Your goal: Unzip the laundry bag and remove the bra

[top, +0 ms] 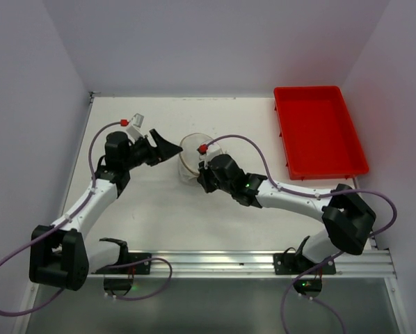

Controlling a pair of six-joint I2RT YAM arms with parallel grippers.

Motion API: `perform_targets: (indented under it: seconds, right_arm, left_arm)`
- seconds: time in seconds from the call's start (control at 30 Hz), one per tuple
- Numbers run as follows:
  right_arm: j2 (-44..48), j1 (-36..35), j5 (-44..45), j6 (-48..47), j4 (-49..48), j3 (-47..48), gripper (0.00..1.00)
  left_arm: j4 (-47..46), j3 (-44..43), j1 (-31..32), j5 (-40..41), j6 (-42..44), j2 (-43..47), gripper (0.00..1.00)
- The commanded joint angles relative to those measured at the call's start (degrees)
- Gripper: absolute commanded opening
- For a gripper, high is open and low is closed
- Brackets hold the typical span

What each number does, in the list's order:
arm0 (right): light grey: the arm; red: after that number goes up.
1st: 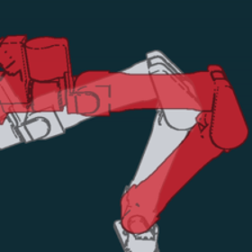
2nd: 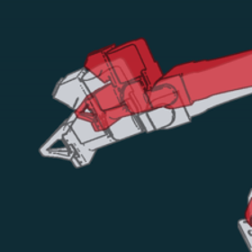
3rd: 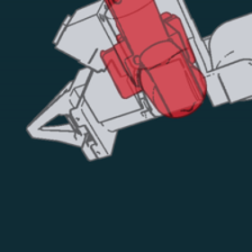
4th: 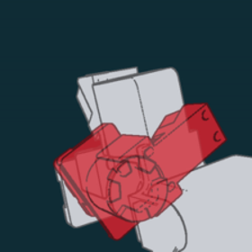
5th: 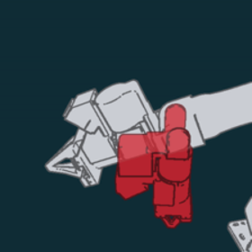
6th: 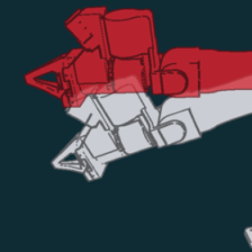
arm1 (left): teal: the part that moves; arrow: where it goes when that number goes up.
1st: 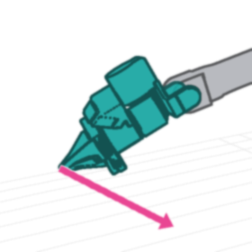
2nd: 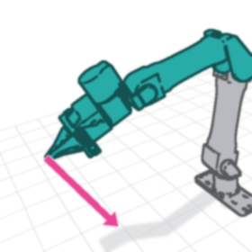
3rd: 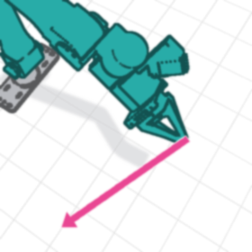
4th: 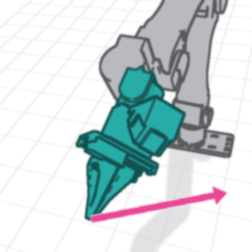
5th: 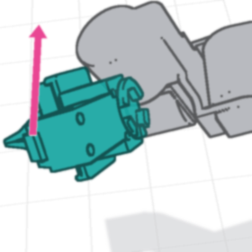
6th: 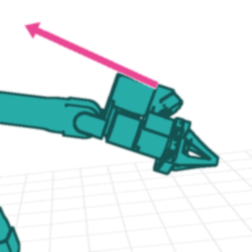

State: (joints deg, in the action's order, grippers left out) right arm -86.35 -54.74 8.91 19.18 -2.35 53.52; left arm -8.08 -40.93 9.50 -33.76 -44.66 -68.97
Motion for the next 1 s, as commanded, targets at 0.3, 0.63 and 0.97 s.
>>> perform_targets:
  seconds: [0.3, 0.63, 0.97]
  right_arm:
    - [-2.6, -1.0, -2.8, 3.9, -6.6, 6.1, 0.0]
    - [-3.0, -1.3, -2.4, 3.8, -5.5, 7.7, 0.0]
    - [-1.2, -1.4, -1.5, 1.5, -2.9, 5.6, 0.0]
  left_arm:
    - [-6.0, 7.1, 3.4, 2.8, -4.0, 3.3, 0.8]
    - [-10.0, 5.9, 5.2, 2.6, -5.8, -0.9, 0.62]
    - [-9.6, 3.1, 4.2, 0.5, -3.2, -2.9, 0.0]
